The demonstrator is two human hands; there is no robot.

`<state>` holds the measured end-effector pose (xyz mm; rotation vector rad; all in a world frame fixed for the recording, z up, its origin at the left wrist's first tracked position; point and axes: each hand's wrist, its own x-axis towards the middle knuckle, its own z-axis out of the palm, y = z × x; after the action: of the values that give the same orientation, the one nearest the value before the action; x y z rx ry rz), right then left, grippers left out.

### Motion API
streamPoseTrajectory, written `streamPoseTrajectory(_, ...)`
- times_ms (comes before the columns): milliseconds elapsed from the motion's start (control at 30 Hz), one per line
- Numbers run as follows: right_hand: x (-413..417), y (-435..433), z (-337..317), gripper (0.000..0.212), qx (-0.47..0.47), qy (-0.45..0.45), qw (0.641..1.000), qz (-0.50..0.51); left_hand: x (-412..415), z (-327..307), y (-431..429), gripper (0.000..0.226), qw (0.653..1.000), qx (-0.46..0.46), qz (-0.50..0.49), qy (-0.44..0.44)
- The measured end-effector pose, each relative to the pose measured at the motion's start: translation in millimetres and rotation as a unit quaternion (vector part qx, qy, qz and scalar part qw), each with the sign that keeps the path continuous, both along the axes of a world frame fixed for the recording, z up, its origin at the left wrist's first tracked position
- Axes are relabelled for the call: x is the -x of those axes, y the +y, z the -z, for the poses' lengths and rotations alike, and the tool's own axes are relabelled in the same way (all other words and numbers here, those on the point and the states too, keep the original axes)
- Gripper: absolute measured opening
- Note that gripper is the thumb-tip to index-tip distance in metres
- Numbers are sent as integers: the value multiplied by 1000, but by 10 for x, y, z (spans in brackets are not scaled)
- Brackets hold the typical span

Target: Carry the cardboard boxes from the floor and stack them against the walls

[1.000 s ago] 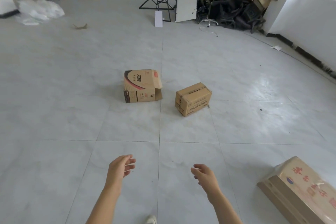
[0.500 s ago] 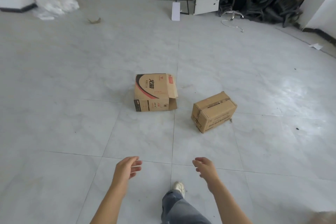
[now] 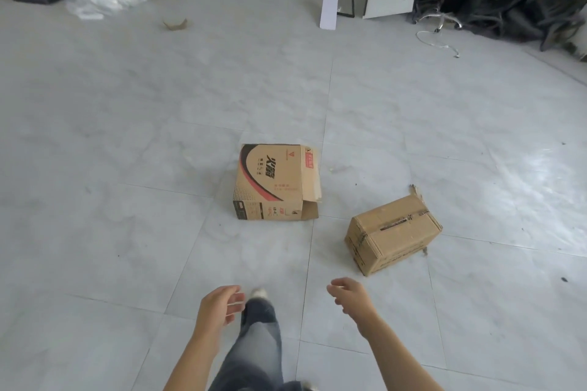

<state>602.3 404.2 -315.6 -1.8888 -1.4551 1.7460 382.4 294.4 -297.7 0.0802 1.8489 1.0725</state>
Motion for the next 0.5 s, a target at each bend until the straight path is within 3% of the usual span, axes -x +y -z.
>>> streamPoseTrajectory(133,219,730,35,21,-11,-7,999,47,380,181,824,18,1000,8,27,-7)
streamPoseTrajectory(267,453,1383,24,23,-15,-18,992,127,736,87,1860,15,993,-9,115,7)
streamPoseTrajectory(500,968,2022,38,19,16,-12,990,140,1248,-114,3249,19,978,-42,197,51)
